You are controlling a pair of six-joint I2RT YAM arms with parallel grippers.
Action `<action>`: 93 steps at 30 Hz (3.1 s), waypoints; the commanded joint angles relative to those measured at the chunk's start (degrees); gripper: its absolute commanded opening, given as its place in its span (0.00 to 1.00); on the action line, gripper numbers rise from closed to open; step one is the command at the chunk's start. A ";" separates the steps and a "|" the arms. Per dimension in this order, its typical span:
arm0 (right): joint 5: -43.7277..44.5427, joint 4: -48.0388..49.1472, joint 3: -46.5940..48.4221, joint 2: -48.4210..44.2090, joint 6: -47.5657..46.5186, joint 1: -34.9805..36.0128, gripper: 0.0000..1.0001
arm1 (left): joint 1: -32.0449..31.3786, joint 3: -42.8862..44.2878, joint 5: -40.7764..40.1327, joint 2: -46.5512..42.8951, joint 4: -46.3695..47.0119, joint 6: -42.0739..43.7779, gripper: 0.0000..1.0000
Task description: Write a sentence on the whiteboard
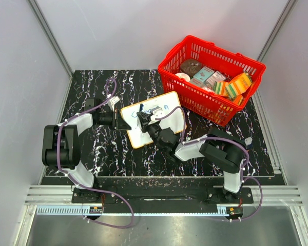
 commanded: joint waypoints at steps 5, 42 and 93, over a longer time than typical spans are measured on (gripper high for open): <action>-2.01 11.44 1.06 1.18 0.37 0.07 0.00 | 0.76 0.38 -9.75 0.07 2.44 4.56 0.00; 0.02 8.18 -3.94 -3.38 2.22 -0.29 0.00 | 0.67 0.29 -10.01 -0.01 2.44 5.09 0.00; -1.49 12.32 0.71 0.04 0.55 -2.04 0.00 | 0.23 0.11 -10.01 0.16 2.26 5.96 0.00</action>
